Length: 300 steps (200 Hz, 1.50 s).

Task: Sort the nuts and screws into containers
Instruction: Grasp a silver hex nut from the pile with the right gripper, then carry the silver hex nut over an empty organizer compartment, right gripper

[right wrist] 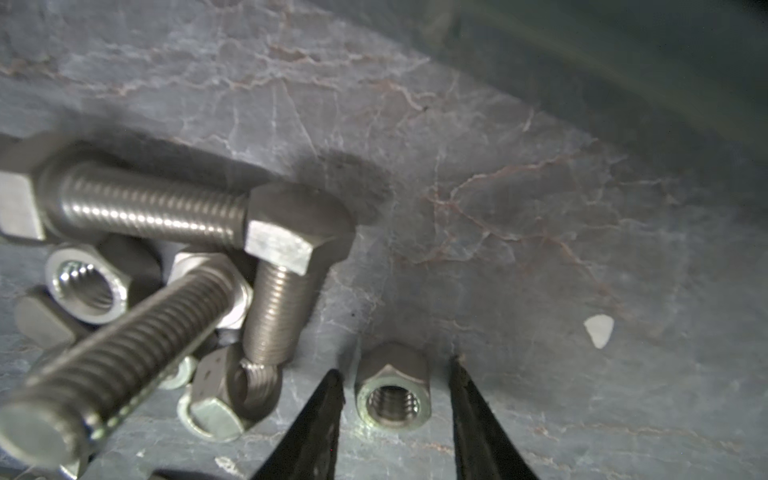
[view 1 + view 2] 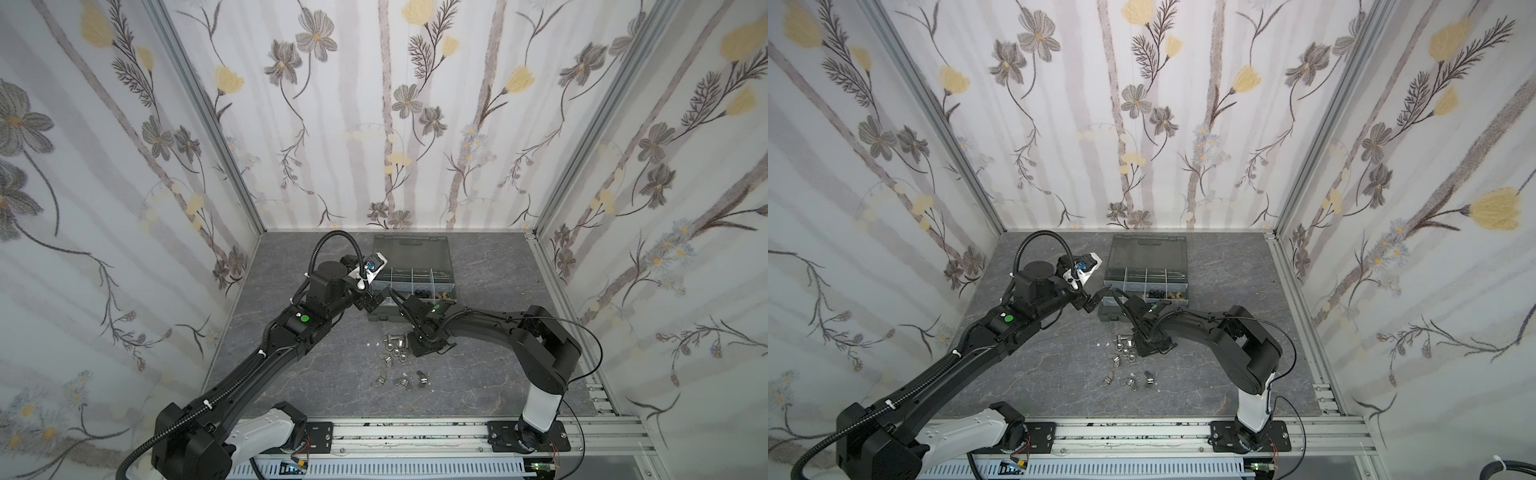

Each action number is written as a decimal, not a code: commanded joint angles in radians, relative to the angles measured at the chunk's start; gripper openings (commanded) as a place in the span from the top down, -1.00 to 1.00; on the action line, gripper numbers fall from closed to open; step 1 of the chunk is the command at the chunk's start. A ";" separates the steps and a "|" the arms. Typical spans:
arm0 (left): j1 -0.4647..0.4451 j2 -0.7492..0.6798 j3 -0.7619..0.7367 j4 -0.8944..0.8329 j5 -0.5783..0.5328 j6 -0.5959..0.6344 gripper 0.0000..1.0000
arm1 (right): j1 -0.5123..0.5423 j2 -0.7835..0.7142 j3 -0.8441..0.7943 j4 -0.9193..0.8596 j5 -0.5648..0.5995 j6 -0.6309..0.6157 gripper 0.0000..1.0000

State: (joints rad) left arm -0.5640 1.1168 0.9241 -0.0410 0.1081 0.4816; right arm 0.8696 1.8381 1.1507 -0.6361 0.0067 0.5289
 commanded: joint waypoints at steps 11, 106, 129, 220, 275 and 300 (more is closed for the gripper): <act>0.000 -0.004 -0.006 0.003 0.007 0.004 -1.00 | 0.000 0.011 -0.008 -0.011 0.005 -0.012 0.30; -0.002 -0.018 0.028 -0.024 -0.006 0.005 -1.00 | -0.043 -0.068 0.106 -0.107 0.041 -0.040 0.77; 0.000 -0.026 0.042 -0.036 -0.014 0.002 -1.00 | -0.110 -0.072 0.210 -0.140 0.064 -0.069 0.76; 0.009 -0.072 0.048 -0.053 -0.010 -0.016 -1.00 | -0.191 0.213 0.666 -0.182 0.062 -0.261 0.77; 0.010 -0.098 0.037 -0.055 0.010 -0.051 -1.00 | -0.191 0.344 0.768 -0.157 0.026 -0.334 0.74; 0.010 -0.107 0.036 -0.066 0.016 -0.047 -1.00 | -0.191 0.382 0.787 -0.157 0.012 -0.343 0.70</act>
State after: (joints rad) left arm -0.5541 1.0183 0.9607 -0.1005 0.1085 0.4404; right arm 0.6785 2.1971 1.9194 -0.7937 0.0463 0.2218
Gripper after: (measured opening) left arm 0.998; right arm 0.198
